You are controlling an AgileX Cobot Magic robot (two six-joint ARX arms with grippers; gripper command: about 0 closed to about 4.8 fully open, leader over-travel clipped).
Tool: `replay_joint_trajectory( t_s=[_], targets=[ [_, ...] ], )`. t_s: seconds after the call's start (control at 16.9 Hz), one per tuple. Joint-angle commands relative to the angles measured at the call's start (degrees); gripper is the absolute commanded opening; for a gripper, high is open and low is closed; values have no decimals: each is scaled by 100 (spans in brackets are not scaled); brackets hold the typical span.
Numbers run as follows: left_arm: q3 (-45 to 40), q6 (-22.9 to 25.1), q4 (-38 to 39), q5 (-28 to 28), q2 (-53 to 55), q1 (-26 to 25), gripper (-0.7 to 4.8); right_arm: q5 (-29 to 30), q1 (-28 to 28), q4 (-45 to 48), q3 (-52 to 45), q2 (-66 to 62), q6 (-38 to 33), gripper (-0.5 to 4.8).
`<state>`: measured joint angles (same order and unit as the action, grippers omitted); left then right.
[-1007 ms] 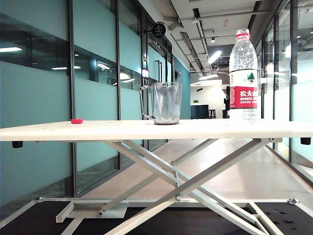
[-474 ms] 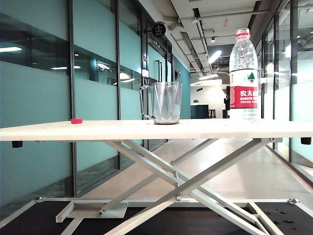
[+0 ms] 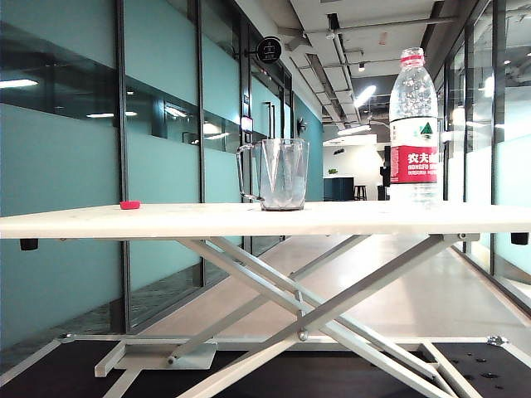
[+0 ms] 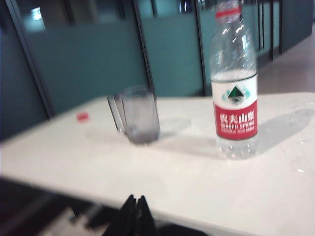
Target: Pick up the mineral water bottle on the table and pour water into the mug until it's half full.
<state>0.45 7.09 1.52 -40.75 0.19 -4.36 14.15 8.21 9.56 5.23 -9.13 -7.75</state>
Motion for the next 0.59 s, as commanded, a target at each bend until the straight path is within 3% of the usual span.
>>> replay_joint_trajectory(
  t_s=[0.06, 0.12, 0.24, 0.36, 0.41, 0.47, 0.59],
  targets=[
    [13, 42, -33, 4, 2, -2, -5, -85, 26, 485, 553, -1211, 793, 43],
    [13, 42, -31, 4, 2, -2, -5, -122, 13, 833, 717, -1711, 940, 117],
    [13, 39, -31, 0, 2, 0, -5, -249, 9, 1993, 1080, -3147, 1176, 322],
    [13, 39, -28, 0, 2, -2, -5, -267, -66, 2837, 1266, -4155, 1329, 393],
    [13, 39, -31, 2, 2, -2, -5, -264, -144, 3268, 1362, -4690, 1390, 454],
    [13, 39, -28, 0, 2, -2, -5, -271, -225, 3873, 1513, -5412, 1388, 479],
    [13, 39, -31, 0, 2, -2, -5, -254, -450, 4795, 1880, -6636, 1379, 479]
  ],
)
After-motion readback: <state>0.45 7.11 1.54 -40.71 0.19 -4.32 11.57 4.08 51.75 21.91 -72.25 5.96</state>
